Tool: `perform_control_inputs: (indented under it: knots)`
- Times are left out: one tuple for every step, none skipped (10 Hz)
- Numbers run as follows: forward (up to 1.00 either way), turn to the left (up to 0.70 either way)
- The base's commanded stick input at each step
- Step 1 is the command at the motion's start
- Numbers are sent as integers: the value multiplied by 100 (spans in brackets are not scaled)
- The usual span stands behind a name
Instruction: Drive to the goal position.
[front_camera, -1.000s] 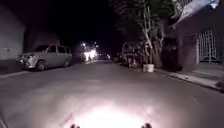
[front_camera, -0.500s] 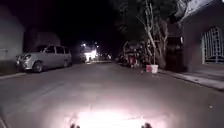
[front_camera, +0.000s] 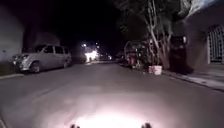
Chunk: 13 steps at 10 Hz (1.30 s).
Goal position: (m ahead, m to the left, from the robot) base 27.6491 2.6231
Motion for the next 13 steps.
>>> perform_control_inputs:
  knots:
    - [70,0]
    - [70,0]
    - [70,0]
    - [70,0]
    - [70,0]
    - [70,0]
    - [70,0]
    - [70,0]
    - [70,0]
    - [70,0]
    - [70,0]
    - [70,0]
    - [70,0]
